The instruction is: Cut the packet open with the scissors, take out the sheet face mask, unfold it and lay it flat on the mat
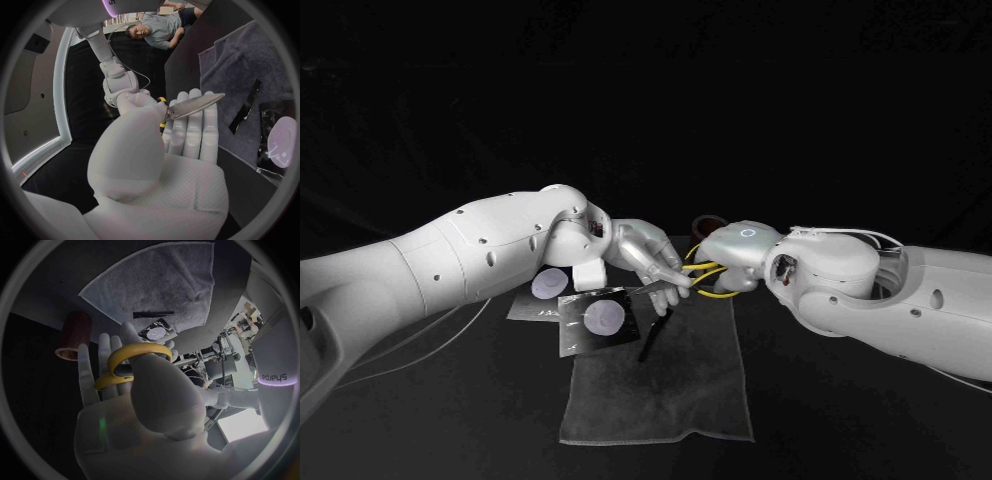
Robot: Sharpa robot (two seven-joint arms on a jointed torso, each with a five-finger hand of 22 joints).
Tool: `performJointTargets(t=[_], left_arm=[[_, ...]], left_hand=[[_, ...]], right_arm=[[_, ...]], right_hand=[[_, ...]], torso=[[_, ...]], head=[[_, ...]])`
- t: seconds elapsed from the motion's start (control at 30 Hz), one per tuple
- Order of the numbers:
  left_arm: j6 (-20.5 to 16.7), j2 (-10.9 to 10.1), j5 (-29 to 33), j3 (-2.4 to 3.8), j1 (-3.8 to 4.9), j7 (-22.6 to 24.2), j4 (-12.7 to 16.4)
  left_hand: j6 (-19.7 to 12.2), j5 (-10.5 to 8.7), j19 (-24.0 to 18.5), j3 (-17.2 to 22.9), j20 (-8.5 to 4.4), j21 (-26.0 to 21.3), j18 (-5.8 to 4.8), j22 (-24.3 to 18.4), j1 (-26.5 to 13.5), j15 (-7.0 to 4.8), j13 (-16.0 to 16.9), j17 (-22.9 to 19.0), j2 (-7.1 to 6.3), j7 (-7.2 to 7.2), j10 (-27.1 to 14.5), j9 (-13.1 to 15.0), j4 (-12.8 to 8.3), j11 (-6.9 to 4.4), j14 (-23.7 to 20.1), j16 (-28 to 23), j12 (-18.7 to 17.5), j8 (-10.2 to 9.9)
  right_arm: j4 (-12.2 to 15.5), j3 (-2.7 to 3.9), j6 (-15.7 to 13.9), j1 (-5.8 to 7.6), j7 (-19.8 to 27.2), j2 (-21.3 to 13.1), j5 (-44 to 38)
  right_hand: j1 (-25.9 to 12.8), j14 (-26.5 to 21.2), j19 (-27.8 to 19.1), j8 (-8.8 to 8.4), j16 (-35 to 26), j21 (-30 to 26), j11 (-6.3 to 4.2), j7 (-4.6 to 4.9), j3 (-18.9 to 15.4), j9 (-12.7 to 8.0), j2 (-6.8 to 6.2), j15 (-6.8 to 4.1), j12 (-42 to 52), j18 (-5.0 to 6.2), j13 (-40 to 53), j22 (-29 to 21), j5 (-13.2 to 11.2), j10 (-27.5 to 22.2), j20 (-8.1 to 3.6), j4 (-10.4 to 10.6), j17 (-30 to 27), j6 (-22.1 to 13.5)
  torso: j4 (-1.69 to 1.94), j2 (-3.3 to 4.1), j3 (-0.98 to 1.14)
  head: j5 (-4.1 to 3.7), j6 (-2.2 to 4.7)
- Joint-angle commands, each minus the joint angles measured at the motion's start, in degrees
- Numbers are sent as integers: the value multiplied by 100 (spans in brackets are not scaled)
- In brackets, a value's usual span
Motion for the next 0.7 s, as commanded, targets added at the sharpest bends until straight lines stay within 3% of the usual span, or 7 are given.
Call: performJointTargets(t=[0.03, 0.1, 0.23, 0.37, 0.47, 0.57, 0.7], left_arm=[[65, 25, 207, -21, -1, -291, -14], [60, 31, 243, -28, -1, -384, -27], [44, 36, 328, -38, -1, -563, -45], [64, 36, 436, -43, -1, -712, -53], [72, 37, 506, -48, -1, -830, -56], [83, 40, 539, -51, 0, -918, -62], [68, 43, 562, -55, 0, -1032, -65]], left_hand=[[-29, 25, -26, 706, -14, 41, 45, 21, -279, 5, 13, 40, 1, -19, 74, 68, -585, 1, 69, 25, -26, 20], [-25, 24, -24, 778, -13, 52, 48, 25, -387, -2, 19, 56, 13, -25, 93, 98, -607, -5, 84, 22, -24, 26], [-17, 24, -26, 906, -2, 53, 52, 22, -653, -7, 32, 92, 60, -33, 121, 154, -586, -9, 109, 14, -23, 30], [0, 22, -20, 987, 6, 47, 53, 12, -859, -11, 46, 121, 107, -37, 142, 199, -556, -11, 125, 8, -18, 33], [17, 21, -11, 1050, 18, 26, 56, -8, -1089, -15, 67, 156, 184, -44, 159, 244, -481, -17, 140, 4, -9, 28], [26, 21, -5, 1074, 21, 14, 57, -19, -1188, -16, 78, 173, 217, -47, 165, 267, -454, -18, 143, 0, -4, 27], [34, 21, -2, 1090, 21, 9, 59, -24, -1222, -18, 84, 181, 237, -52, 169, 281, -453, -21, 147, 0, 0, 29]], right_arm=[[31, 18, -486, 14, 122, -55, 210], [57, 18, -567, 14, 188, -79, 313], [89, 18, -580, 14, 307, -106, 526], [108, 19, -504, 15, 410, -123, 686], [132, 20, -435, 15, 366, -135, 758], [146, 24, -419, 17, 333, -143, 784], [164, 35, -426, 40, 365, -161, 874]], right_hand=[[-277, -174, -175, -10, -2, -148, -12, -22, 66, -76, 57, -5, -27, 325, -7, -82, -25, -146, 103, -5, -78, -73], [-317, -236, -217, -6, 0, -200, 5, -15, 101, -114, 11, -126, -25, 287, -6, -115, -24, -204, 150, -5, -118, -93], [-414, -382, -217, -14, -8, -249, 27, -14, 168, -192, -93, -242, -33, 233, -7, -155, -24, -366, 154, 1, -198, -173], [-483, -488, -225, -12, -8, -290, 19, -33, 255, -256, -169, -272, -33, 195, -5, -189, -24, -474, 150, 5, -262, -241], [-627, -647, -554, -6, -2, -441, 1, -64, 402, -357, -326, -287, -29, 128, 0, -297, -19, -681, 150, 19, -367, -353], [-726, -739, -614, -5, -2, -491, 38, -44, 532, -431, -432, -133, -29, 113, 2, -341, -13, -786, 148, 30, -446, -421], [-782, -767, -681, 16, 19, -539, 49, -32, 713, -483, -519, -192, -21, 89, 6, -383, -13, -811, 149, 31, -510, -410]], torso=[[-4, 0, 7], [-5, -3, 10], [-8, -1, 8], [-8, 2, 8], [-5, 3, 5], [-4, 1, 5], [-3, 0, 0]], head=[[5, 6], [10, 10], [17, 0], [20, -8], [25, -5], [28, -7], [27, -9]])
